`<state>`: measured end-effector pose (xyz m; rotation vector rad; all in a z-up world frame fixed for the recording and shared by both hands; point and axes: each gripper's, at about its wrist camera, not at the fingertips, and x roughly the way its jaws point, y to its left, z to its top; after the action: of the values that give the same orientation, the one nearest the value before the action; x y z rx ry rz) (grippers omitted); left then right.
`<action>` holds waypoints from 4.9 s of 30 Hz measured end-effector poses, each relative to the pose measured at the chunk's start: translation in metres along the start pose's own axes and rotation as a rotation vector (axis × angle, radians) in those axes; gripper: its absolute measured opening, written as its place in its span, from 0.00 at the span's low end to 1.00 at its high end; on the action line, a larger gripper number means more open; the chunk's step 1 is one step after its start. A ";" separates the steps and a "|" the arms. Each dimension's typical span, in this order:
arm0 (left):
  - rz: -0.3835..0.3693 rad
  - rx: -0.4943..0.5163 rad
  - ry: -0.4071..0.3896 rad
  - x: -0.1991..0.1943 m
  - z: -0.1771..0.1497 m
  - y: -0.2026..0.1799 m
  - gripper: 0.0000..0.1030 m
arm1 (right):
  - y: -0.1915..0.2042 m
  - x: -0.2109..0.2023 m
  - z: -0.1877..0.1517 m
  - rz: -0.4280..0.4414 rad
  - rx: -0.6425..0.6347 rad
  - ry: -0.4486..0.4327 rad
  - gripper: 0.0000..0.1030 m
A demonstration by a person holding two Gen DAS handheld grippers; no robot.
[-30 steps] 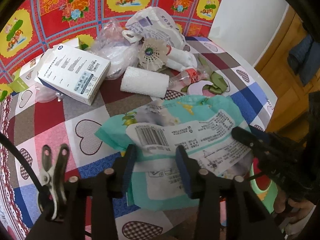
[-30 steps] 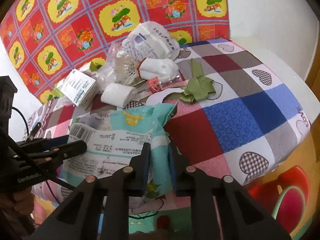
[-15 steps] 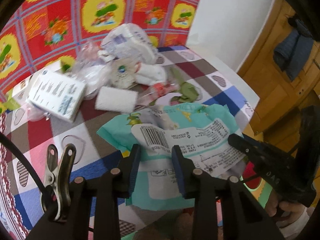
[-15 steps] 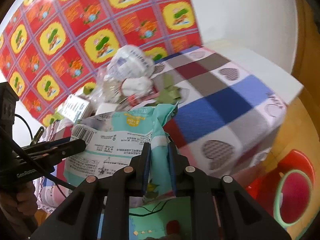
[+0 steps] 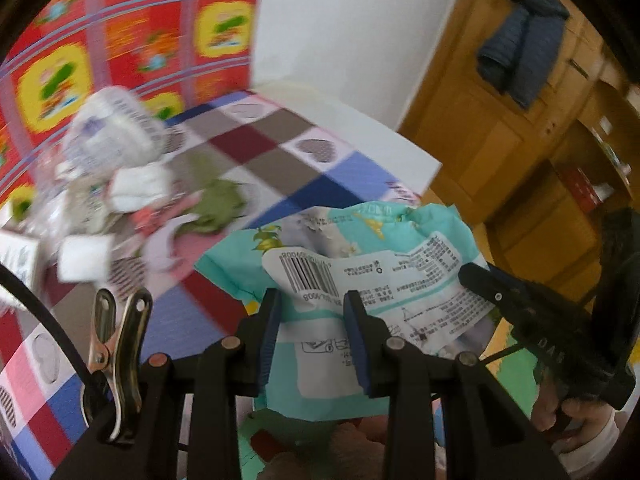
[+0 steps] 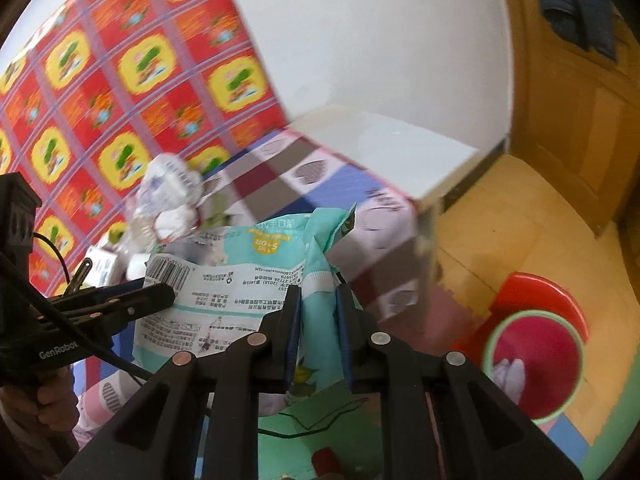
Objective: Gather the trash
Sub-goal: 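Lift the teal bag with both tools and carry it over the red bin, then open both tools over the red bin to drop the teal bag, then move both open tools back toward the trash on the bed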
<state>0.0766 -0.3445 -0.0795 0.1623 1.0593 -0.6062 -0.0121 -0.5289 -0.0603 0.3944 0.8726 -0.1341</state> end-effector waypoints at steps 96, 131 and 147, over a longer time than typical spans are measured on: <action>-0.124 0.259 0.459 0.327 -0.047 -0.282 0.44 | -0.371 0.167 -0.159 -0.238 0.306 0.425 0.24; -0.059 0.133 0.362 0.239 -0.012 -0.238 0.61 | -0.358 0.086 -0.130 -0.303 0.356 0.382 0.41; -0.036 0.094 0.243 0.139 0.006 -0.174 0.70 | -0.250 0.016 -0.067 -0.193 0.232 0.225 0.42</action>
<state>0.0355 -0.5448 -0.1678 0.3056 1.2710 -0.6811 -0.1186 -0.7315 -0.1816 0.5485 1.1214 -0.3773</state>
